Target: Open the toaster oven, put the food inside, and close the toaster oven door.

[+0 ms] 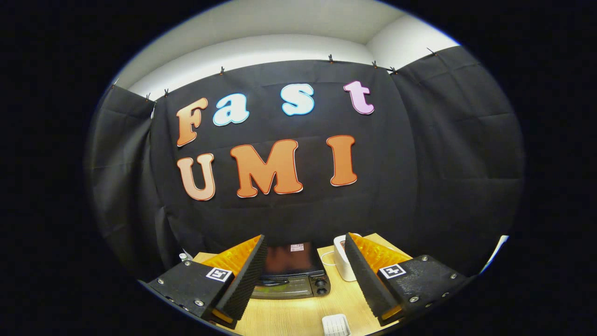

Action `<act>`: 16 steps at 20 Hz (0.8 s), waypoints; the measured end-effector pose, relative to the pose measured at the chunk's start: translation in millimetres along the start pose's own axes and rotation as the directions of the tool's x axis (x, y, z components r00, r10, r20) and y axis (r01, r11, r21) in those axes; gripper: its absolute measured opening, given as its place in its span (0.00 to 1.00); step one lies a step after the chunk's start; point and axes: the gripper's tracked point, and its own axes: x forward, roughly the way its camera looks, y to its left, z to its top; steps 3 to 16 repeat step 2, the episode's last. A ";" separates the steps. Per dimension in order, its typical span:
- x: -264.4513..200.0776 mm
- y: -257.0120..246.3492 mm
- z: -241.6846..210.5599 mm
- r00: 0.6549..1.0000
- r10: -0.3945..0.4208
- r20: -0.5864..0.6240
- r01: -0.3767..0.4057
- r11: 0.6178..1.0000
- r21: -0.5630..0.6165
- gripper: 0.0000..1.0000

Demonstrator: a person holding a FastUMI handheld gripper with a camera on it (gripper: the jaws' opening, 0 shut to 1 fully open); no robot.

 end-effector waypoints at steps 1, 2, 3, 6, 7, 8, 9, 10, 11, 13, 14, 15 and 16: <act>1.8 -4.0 -1.1 1.000 -0.012 0.001 0.012 1.000 -0.018 0.99; 2.8 -7.4 -1.2 1.000 -0.025 0.001 0.025 0.999 -0.033 0.99; 2.8 -7.4 -1.2 1.000 -0.025 0.001 0.025 0.999 -0.033 0.99; 2.8 -7.4 -1.2 1.000 -0.025 0.001 0.025 0.999 -0.033 0.99; 2.8 -7.4 -1.2 1.000 -0.025 0.001 0.025 0.999 -0.033 0.99; 2.8 -7.4 -1.2 1.000 -0.025 0.001 0.025 0.999 -0.033 0.99; 2.8 -7.4 -1.2 1.000 -0.025 0.001 0.025 0.999 -0.033 0.99; 2.8 -7.4 -1.2 1.000 -0.025 0.001 0.025 0.999 -0.033 0.99; 2.8 -7.4 -1.2 1.000 -0.025 0.001 0.025 0.999 -0.033 0.99; 2.8 -7.4 -1.2 1.000 -0.025 0.001 0.025 0.999 -0.033 0.99; 2.8 -7.4 -1.2 1.000 -0.025 0.001 0.025 0.999 -0.033 0.99; 2.8 -7.4 -1.2 1.000 -0.025 0.001 0.025 0.999 -0.033 0.99; 2.8 -7.4 -1.2 1.000 -0.025 0.001 0.025 0.999 -0.033 0.99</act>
